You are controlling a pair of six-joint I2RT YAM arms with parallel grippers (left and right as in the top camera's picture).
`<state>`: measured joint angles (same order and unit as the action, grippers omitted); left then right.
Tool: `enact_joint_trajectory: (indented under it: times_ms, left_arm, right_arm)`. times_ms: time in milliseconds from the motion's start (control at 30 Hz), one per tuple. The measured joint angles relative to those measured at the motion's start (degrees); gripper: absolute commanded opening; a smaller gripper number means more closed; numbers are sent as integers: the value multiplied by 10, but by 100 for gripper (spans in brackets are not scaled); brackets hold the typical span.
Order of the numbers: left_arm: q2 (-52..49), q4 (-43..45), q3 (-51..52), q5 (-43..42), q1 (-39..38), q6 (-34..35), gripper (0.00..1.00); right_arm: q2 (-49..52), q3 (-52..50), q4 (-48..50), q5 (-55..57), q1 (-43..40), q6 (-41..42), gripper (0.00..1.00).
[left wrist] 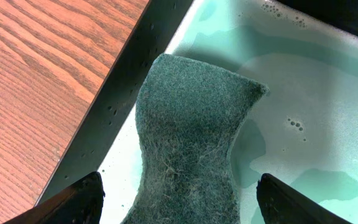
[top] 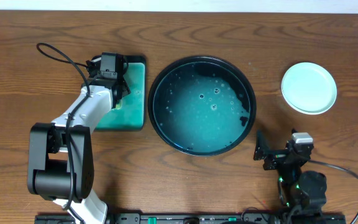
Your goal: Clean dirty plates on tray and stack at the side
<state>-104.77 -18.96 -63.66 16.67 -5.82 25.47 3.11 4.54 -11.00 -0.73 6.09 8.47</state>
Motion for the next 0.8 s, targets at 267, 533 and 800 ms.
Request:
enact_joint_trajectory:
  times_ms: [267,533,800]
  left_arm:
    - [0,0,0,0,0,0,79]
    - [0,0,0,0,0,0,79]
    - [0,0,0,0,0,0,79]
  right_arm:
    - [-23,-38,74,0,-9,-9,99]
    - [-23,-40,68,-1,-9,-36,99]
    - [-23,-40,69,-4,-9,-45,99]
